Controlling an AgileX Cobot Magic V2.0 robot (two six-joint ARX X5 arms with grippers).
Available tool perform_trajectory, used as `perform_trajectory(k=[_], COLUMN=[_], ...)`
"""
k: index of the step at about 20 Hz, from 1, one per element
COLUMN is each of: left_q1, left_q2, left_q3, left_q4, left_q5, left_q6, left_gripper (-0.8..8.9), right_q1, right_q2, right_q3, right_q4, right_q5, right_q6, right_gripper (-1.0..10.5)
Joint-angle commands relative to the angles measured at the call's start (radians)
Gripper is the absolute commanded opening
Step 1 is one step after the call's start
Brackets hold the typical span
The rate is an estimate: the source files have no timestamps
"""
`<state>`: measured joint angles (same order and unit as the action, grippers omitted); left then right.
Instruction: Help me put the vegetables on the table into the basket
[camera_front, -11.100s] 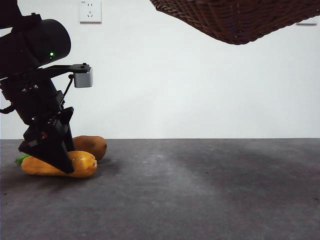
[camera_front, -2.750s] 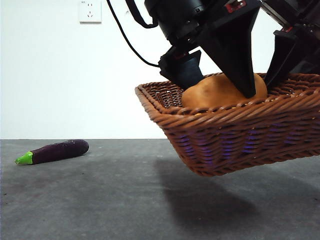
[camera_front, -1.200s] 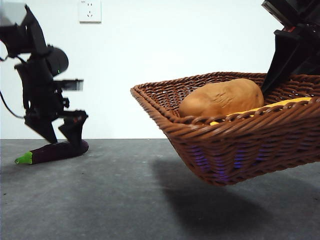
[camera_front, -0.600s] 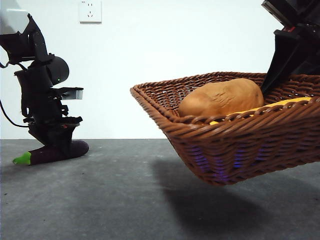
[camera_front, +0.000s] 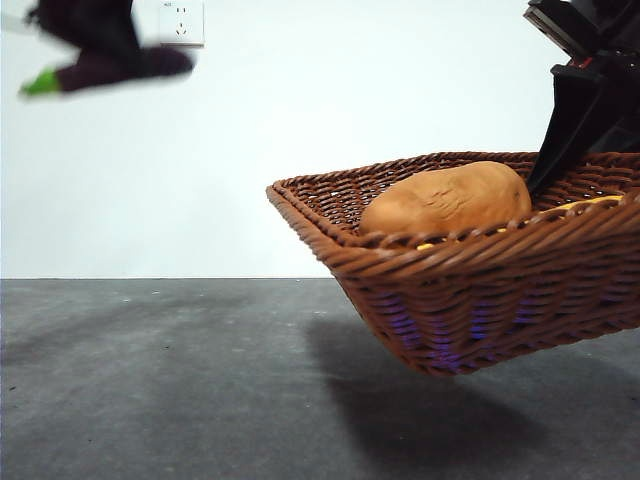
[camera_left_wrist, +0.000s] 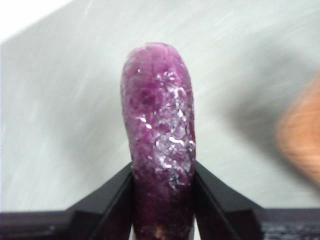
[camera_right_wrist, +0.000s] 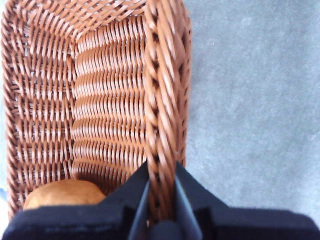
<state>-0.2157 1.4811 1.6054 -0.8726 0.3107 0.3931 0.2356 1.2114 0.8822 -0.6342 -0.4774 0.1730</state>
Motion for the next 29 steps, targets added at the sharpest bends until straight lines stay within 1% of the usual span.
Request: perform_trajectory(k=[1, 2, 4, 5, 7, 8, 9, 12, 15, 16, 18, 21, 23, 24, 25, 26, 27, 29], left_q1=[-0.147, -0.241, -0.43, -0.489, -0.553, -0.582, -0.604, -0.61, -0.61, -0.61, -0.611, -0.64, -0.653, -0.653, -0.653, -0.653, -0.65, -0.644], left_q2=[-0.085, -0.1, -0.085, -0.067, -0.02, 0.009, 0.04, 0.083, 0.118, 0.14, 0.189, 0.248, 0.266, 0.27, 0.27, 0.269, 0.269, 0.264], left_q3=[-0.009, -0.009, -0.009, -0.009, -0.009, -0.009, -0.009, -0.026, -0.027, -0.027, -0.027, -0.027, -0.027, -0.027, -0.027, -0.027, -0.027, -0.027], left_q4=[-0.033, -0.054, -0.101, -0.115, -0.13, -0.15, -0.181, -0.214, -0.212, -0.214, -0.227, -0.252, -0.24, -0.241, -0.241, -0.24, -0.239, -0.236], left_q5=[0.001, -0.029, -0.186, -0.216, -0.214, -0.214, -0.215, -0.209, -0.194, -0.17, -0.153, -0.166, -0.178, -0.173, -0.173, -0.173, -0.174, -0.174], left_q6=[0.016, 0.045, 0.116, 0.132, 0.162, 0.186, 0.225, 0.293, 0.319, 0.331, 0.369, 0.42, 0.416, 0.4, 0.392, 0.382, 0.349, 0.312], left_gripper=[-0.05, -0.05, -0.05, -0.05, -0.05, -0.05, -0.05, -0.05, -0.06, -0.06, -0.06, -0.06, -0.04, 0.13, 1.59, 3.6, 4.65, 4.68], right_q1=[0.016, 0.034, 0.089, 0.129, 0.196, 0.218, 0.23, 0.235, 0.236, 0.236, 0.235, 0.235, 0.235, 0.235, 0.235, 0.235, 0.235, 0.235], right_q2=[0.003, 0.003, 0.003, 0.003, 0.003, 0.003, 0.003, 0.003, 0.003, 0.003, 0.003, 0.003, 0.003, 0.003, 0.003, 0.003, 0.003, 0.003], right_q3=[0.001, 0.001, 0.001, 0.001, 0.001, 0.001, 0.001, 0.001, 0.001, 0.001, 0.001, 0.001, 0.001, 0.001, 0.001, 0.001, 0.001, 0.001], right_q4=[0.023, 0.031, 0.031, 0.035, 0.063, 0.069, 0.066, 0.056, 0.057, 0.058, 0.058, 0.058, 0.06, 0.063, 0.068, 0.069, 0.069, 0.069], right_q5=[-0.029, -0.03, -0.031, -0.027, -0.02, -0.02, -0.019, -0.013, -0.013, -0.013, -0.013, -0.013, -0.012, -0.012, -0.012, -0.012, -0.012, -0.011], right_q6=[0.039, 0.051, 0.062, 0.073, 0.111, 0.115, 0.115, 0.122, 0.122, 0.122, 0.121, 0.114, 0.11, 0.11, 0.11, 0.11, 0.11, 0.11], right_gripper=[-0.1, -0.1, -0.1, -0.1, -0.1, -0.1, -0.1, -0.1, -0.1, -0.1, -0.1, -0.1, -0.1, -0.1, -0.1, -0.1, -0.1, -0.1])
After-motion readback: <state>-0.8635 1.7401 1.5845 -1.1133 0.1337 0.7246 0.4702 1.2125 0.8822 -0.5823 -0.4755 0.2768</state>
